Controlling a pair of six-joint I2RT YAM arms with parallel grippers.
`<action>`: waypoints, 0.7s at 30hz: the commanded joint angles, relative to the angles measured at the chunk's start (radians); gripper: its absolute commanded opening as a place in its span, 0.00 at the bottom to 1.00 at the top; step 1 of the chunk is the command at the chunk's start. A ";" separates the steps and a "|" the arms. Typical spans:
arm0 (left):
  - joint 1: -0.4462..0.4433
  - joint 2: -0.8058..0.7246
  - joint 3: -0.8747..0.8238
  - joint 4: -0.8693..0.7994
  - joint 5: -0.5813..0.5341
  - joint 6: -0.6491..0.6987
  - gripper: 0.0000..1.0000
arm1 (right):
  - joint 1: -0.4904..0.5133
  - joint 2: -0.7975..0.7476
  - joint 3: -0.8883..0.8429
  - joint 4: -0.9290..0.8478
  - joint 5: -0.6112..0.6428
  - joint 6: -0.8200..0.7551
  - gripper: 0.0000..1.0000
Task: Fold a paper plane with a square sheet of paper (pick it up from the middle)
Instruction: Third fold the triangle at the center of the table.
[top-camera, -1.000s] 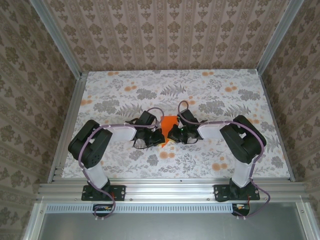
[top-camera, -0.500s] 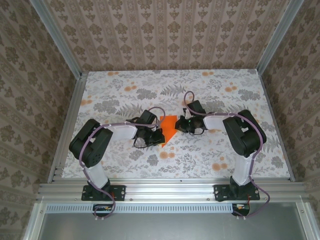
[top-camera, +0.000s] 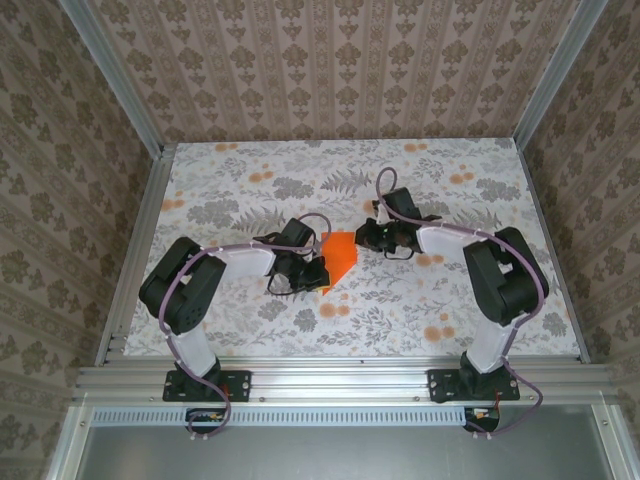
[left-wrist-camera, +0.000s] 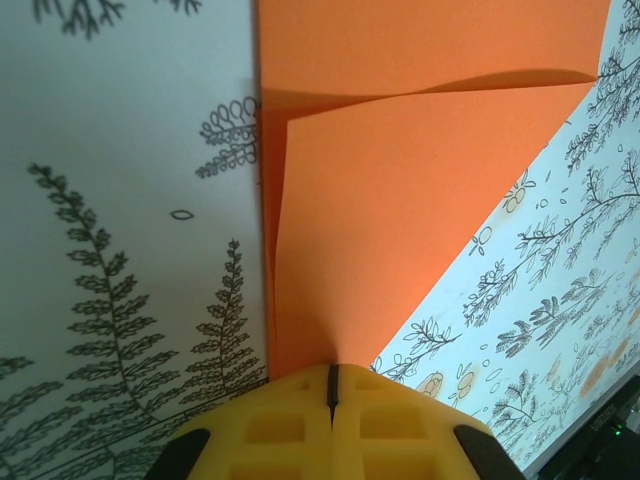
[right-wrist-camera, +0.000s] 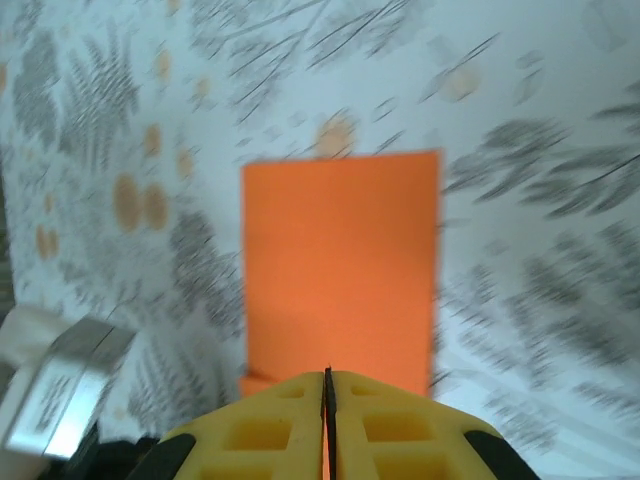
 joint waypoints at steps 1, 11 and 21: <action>-0.005 0.069 -0.041 -0.204 -0.129 0.011 0.01 | 0.073 -0.008 -0.058 0.014 0.010 0.060 0.10; -0.008 0.074 -0.045 -0.202 -0.131 0.014 0.01 | 0.138 0.120 -0.087 0.114 -0.026 0.128 0.08; -0.009 0.067 -0.060 -0.207 -0.131 0.026 0.01 | 0.009 0.121 -0.058 0.010 0.075 0.049 0.07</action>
